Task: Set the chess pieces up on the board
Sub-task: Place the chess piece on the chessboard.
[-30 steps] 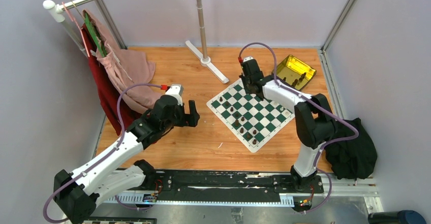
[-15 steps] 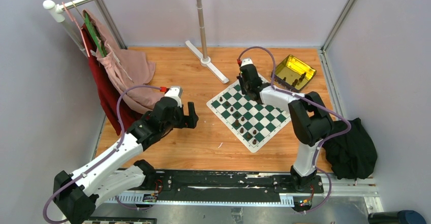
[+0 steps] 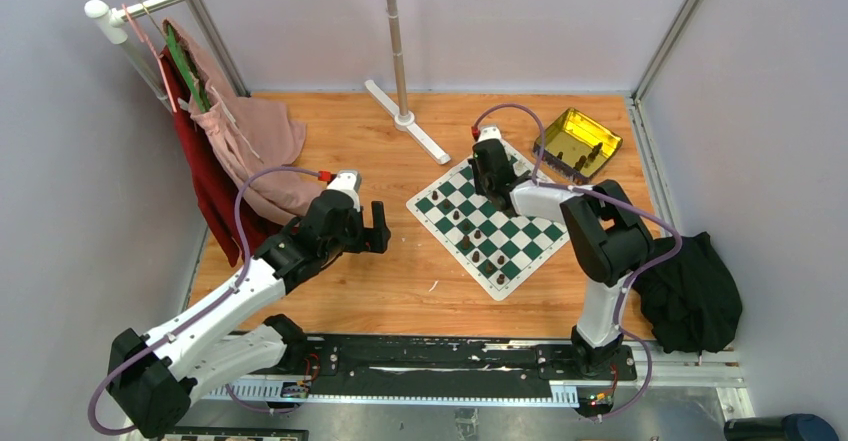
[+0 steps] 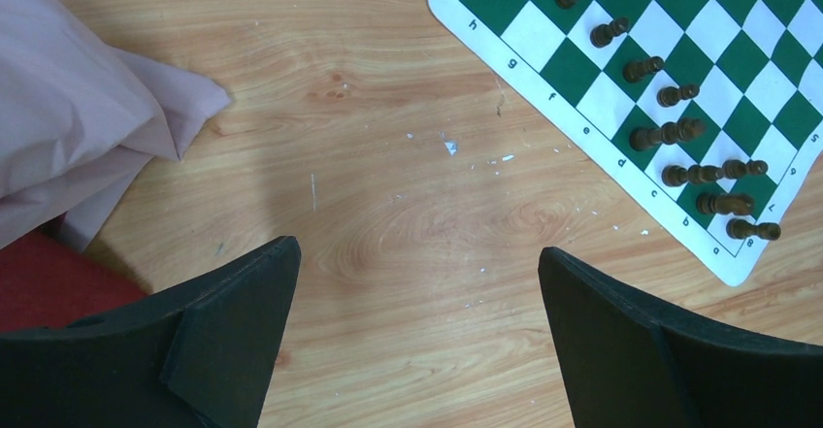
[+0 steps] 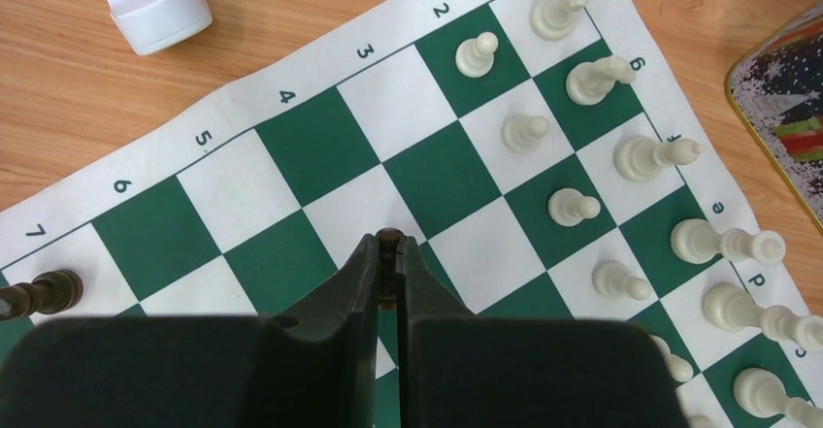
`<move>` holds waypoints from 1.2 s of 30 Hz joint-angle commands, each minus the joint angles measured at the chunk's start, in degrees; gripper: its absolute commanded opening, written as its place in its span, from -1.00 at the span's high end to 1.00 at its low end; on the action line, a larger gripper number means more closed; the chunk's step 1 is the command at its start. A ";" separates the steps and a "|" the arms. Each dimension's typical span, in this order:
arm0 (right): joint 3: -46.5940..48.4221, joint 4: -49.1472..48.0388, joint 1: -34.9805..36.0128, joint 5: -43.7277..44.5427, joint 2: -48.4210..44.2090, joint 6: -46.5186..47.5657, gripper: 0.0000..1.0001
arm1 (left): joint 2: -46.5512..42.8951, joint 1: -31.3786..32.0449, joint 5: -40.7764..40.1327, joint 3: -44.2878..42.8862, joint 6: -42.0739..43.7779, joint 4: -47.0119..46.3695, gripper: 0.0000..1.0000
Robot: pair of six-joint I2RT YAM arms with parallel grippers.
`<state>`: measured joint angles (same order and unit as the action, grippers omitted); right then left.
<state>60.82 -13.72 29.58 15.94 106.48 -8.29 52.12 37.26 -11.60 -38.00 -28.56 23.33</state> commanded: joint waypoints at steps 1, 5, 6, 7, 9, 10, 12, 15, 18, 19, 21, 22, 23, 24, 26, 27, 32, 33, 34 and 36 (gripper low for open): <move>-2.41 -2.78 0.91 2.14 -0.04 -1.71 0.98 | 0.50 -0.06 -0.23 0.28 -0.26 0.05 -1.00; -3.81 -3.50 0.89 2.07 -0.68 -2.20 0.94 | 0.43 -0.08 0.23 0.35 -0.27 0.64 -1.00; -4.04 -3.44 0.87 1.95 -0.82 -2.30 0.94 | 0.39 -0.07 0.30 0.37 -0.26 0.73 -1.00; -4.25 -3.43 0.94 1.84 -1.01 -2.35 0.93 | 0.36 -0.08 0.34 0.30 -0.19 0.87 -1.00; -4.59 -3.33 1.03 1.68 -1.41 -2.39 0.91 | 0.17 -0.07 0.43 -0.02 0.05 1.38 -1.00; -4.78 -3.33 1.14 1.71 -1.67 -2.42 0.90 | 0.09 -0.03 0.43 -0.11 0.12 1.59 -1.00; -5.25 -3.34 1.33 1.93 -2.31 -2.43 0.88 | -0.39 -0.07 0.43 -0.06 0.10 1.87 -1.00; -5.74 -3.18 1.43 2.17 -3.21 -2.36 0.85 | -0.99 -0.08 0.51 -0.05 -0.05 2.14 -1.00; -6.29 -2.99 1.50 2.28 -4.04 -2.27 0.83 | -1.44 -0.08 0.54 -0.05 -0.23 2.49 -1.00; -6.51 -2.98 1.53 2.18 -4.26 -2.27 0.83 | -1.64 -0.03 0.52 -0.04 -0.26 2.62 -1.00; -6.75 -3.03 1.54 2.03 -4.59 -2.33 0.82 | -2.00 -0.07 0.44 0.11 -0.31 2.87 -1.00; -6.88 -3.06 1.67 1.98 -4.83 -2.30 0.81 | -2.13 -0.08 0.43 0.12 -0.31 2.94 -1.00; -6.86 -3.00 1.76 1.91 -5.00 -2.26 0.81 | -2.29 -0.08 0.43 0.18 -0.42 3.01 -1.00; -6.85 -2.99 1.91 1.90 -5.11 -2.18 0.80 | -2.35 -0.07 0.43 0.20 -0.51 3.12 -1.00; -6.70 -2.83 2.11 1.96 -5.35 -2.11 0.78 | -2.58 -0.06 0.52 0.29 -0.55 3.16 -1.00; -6.62 -2.77 2.19 1.92 -5.44 -2.03 0.77 | -2.63 -0.07 0.59 0.23 -0.59 3.19 -1.00; -6.13 -2.25 2.60 2.13 -5.82 -1.54 0.64 | -2.57 -0.08 0.52 0.23 -0.20 3.21 -1.00; -6.00 -2.20 2.66 2.12 -5.84 -1.50 0.62 | -2.55 -0.08 0.52 0.19 -0.11 3.21 -1.00; -5.88 -2.07 2.67 2.22 -5.83 -1.47 0.60 | -2.64 -0.07 0.52 0.19 0.02 3.27 -1.00; -5.57 -1.73 2.76 2.16 -5.64 -1.59 0.53 | -2.75 -0.08 0.52 0.24 0.25 3.31 -1.00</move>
<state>54.89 -16.45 31.33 16.67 102.35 -9.63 50.24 37.26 -11.53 -38.00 -28.95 26.00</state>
